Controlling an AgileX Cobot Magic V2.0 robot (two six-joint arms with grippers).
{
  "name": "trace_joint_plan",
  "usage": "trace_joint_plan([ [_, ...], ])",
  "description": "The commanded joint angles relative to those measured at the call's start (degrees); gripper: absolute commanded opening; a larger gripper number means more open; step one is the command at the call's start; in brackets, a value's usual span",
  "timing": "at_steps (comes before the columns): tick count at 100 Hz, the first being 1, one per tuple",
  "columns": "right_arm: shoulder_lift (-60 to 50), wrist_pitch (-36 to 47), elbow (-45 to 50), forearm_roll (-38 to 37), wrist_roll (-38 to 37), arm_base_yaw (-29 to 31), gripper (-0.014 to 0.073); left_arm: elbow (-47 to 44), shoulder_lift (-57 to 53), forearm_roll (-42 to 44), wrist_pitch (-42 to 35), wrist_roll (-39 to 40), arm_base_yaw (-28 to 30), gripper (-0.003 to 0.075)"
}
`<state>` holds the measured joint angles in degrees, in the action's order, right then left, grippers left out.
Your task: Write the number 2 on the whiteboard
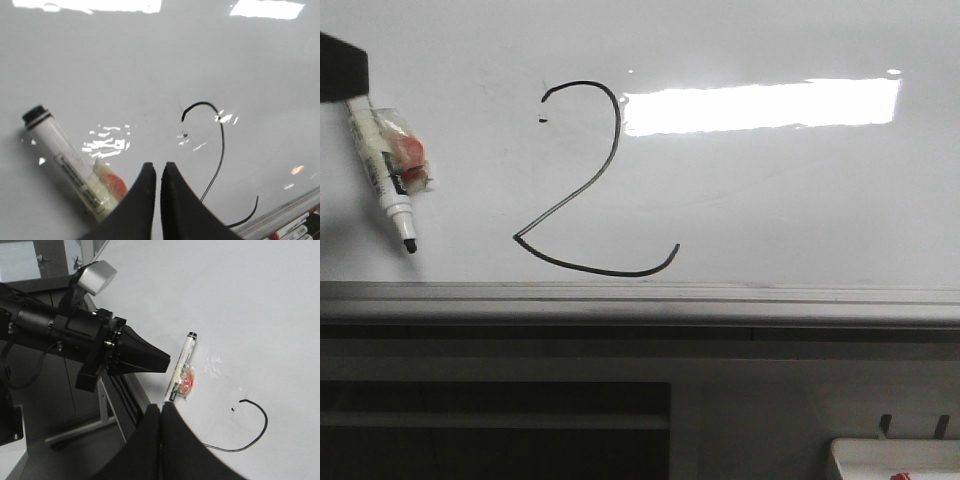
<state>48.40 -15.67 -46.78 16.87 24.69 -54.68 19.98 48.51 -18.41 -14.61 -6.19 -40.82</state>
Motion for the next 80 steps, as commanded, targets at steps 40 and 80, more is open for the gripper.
trace_joint_plan([
  [40,-20.99,19.32,24.65,-0.23,0.33,-0.01,-0.006,0.06,-16.41,10.4,8.13,-0.34,0.11,-0.002],
  [80,-25.58,27.0,36.44,-0.23,0.33,-0.01,-0.006,-4.62,-24.33,13.08,7.84,-0.34,0.11,-0.002],
])
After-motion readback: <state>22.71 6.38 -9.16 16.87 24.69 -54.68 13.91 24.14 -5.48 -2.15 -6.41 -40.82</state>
